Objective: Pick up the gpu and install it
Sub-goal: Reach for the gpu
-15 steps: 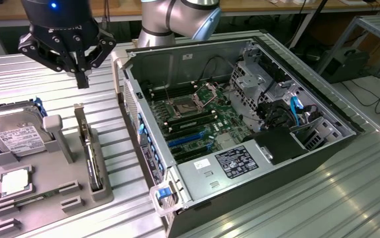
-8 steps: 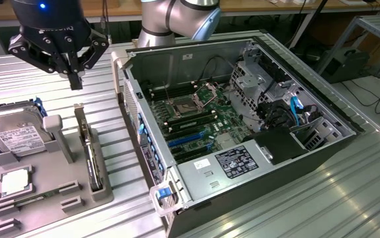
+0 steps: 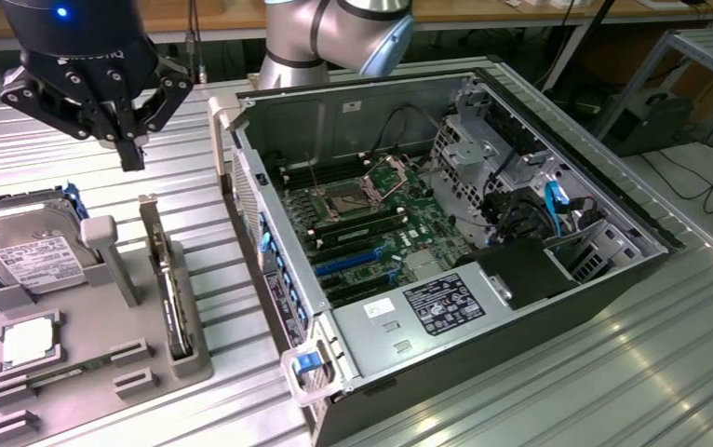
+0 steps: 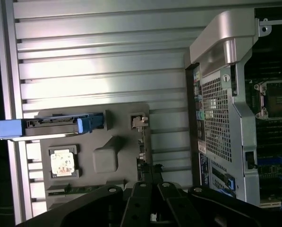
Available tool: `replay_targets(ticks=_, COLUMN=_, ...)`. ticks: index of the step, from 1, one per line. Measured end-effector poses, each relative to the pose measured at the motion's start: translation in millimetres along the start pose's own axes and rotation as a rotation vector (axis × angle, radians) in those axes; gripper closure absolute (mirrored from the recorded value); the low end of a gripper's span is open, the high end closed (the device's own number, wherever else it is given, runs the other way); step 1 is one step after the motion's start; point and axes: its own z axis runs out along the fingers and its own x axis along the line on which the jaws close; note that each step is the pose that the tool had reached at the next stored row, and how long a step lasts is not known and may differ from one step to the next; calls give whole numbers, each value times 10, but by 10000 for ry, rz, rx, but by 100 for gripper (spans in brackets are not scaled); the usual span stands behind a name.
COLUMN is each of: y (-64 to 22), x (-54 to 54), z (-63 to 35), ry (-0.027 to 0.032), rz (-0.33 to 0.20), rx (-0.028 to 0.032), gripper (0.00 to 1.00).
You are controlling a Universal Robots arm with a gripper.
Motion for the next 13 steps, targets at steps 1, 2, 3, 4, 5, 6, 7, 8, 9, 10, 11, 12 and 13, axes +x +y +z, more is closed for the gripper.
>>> replay_targets(ticks=1, y=-1, x=11, z=0, ry=0, rz=0, rx=0, gripper=89)
replay_targets(ticks=2, y=-2, x=21, z=0, ry=0, rz=0, rx=-1, gripper=89)
replay_targets(ticks=3, y=-4, x=31, z=-1, ry=0, rz=0, rx=0, gripper=89)
replay_targets(ticks=4, y=-5, x=40, z=-1, ry=-1, rz=0, rx=-1, gripper=89)
replay_targets(ticks=5, y=-6, x=50, z=-1, ry=-1, rz=0, rx=-1, gripper=89)
replay_targets(ticks=6, y=-7, x=59, z=-1, ry=-1, rz=0, rx=0, gripper=89)
replay_targets(ticks=7, y=-8, x=68, z=-2, ry=-1, rz=0, rx=0, gripper=89)
replay_targets(ticks=8, y=-9, x=77, z=-2, ry=-1, rz=0, rx=-1, gripper=89)
replay_targets(ticks=9, y=-10, x=85, z=-2, ry=-1, rz=0, rx=-1, gripper=89)
replay_targets(ticks=10, y=-11, x=94, z=-3, ry=0, rz=0, rx=0, gripper=89)
replay_targets(ticks=11, y=-11, x=102, z=-3, ry=0, rz=0, rx=0, gripper=89)
replay_targets(ticks=12, y=-12, x=106, z=-3, ry=0, rz=0, rx=-1, gripper=89)
replay_targets(ticks=13, y=-12, x=106, z=-3, ry=0, rz=-1, rx=-1, gripper=89)
